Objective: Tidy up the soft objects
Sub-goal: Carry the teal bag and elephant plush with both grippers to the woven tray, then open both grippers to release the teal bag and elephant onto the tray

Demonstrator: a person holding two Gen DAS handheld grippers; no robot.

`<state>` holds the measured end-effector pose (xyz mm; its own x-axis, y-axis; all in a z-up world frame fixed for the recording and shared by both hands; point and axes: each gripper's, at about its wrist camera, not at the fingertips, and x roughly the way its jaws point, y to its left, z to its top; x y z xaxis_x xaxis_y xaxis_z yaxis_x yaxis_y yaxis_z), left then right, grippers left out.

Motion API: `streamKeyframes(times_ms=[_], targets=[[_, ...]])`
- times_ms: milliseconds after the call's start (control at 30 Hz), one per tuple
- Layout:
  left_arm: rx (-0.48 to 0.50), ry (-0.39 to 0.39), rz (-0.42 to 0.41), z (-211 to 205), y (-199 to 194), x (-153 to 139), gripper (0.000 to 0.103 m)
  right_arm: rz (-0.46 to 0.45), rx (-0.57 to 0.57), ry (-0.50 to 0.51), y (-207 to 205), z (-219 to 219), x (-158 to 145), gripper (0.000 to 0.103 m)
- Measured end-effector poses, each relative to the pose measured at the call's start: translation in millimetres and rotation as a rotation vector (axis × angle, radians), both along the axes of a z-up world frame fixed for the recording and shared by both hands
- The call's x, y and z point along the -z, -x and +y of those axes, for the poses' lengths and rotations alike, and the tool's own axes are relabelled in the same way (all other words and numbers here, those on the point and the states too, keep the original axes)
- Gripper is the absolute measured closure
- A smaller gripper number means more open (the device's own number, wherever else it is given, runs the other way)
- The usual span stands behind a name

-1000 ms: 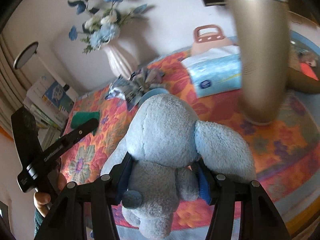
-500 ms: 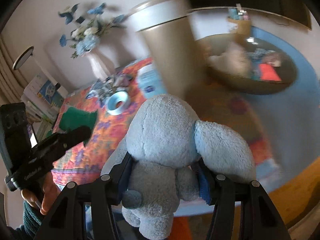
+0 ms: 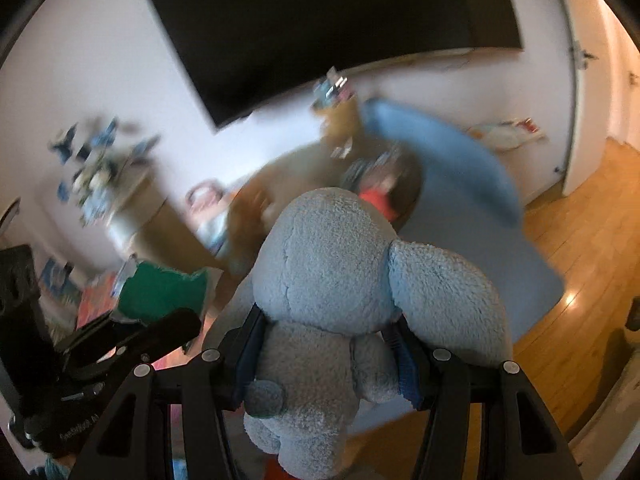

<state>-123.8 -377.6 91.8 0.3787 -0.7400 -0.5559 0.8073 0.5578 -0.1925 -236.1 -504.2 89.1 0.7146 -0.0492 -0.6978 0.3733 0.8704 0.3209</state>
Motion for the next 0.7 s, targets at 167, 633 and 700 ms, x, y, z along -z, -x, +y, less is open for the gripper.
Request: streamKeyframes(times_ms=[167, 633, 700], targets=[[-0.186, -0.061, -0.117, -47, -13, -15, 0.071, -0.085, 0.056, 0.083, -27, -47, -36, 0.047], [-0.372, -0.252, -0.220, -118, -49, 28, 0.069, 0.130, -0.303, 0.084, -210, -85, 2, 0.047], [-0.369, -0.282, -0.234, -125, -50, 31, 0.044, 0.150, -0.358, 0.026, -227, -86, 8, 0.045]])
